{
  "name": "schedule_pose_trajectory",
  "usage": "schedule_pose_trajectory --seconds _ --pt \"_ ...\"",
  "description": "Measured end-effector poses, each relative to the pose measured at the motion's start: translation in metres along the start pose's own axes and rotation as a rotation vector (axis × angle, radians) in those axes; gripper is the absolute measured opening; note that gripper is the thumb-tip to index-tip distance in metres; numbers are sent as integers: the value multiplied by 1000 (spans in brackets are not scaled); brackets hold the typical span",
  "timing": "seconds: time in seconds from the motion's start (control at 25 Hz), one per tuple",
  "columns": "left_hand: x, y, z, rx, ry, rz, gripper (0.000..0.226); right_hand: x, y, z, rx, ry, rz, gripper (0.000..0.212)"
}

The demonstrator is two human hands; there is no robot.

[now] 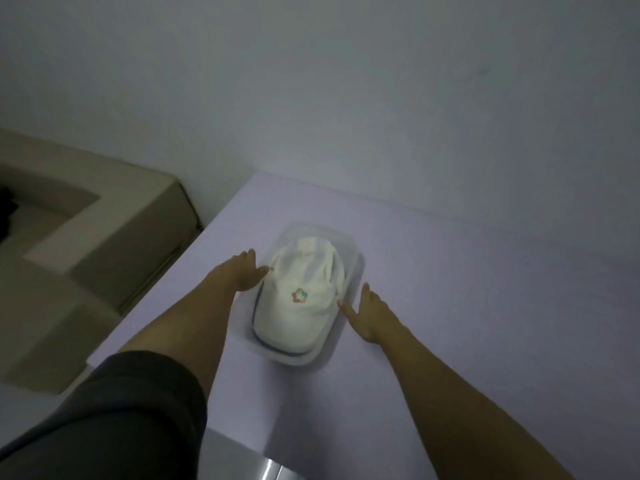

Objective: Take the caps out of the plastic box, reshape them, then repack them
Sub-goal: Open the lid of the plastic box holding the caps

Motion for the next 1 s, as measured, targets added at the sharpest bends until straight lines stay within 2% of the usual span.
schedule_pose_trajectory --seconds 0.08,0.2,0.24,0.32,0.44,0.64,0.8,1.0 --pt "-12 3 14 -46 26 -28 73 -2 0 28 -37 -104 51 93" --pt "-25 7 41 -105 91 -48 72 0 -2 77 -44 -391 37 102" --pt "-26 7 46 -97 146 -41 71 0 -2 90 -49 -446 55 101" --pt "-27 6 50 -42 271 -24 66 -3 -1 100 -17 -512 56 82" --pt "-26 9 54 77 313 1 56 -6 4 94 13 -514 64 62" --pt "21 26 50 226 331 117 45 22 22 51 104 -451 34 53" --pt "90 41 63 234 388 224 44 70 56 8 186 -419 65 45" --pt "171 70 111 184 425 344 43 151 106 -23 257 -424 151 48"
Point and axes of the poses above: each hand's wrist, its own y-axis away from the middle knuckle, its own z-axis out of the palm, x = y × z, the point moved 5 cm from there along -y, towards the middle knuckle, and after that the axes turned 4 degrees about -x, right-handed, at the moved point
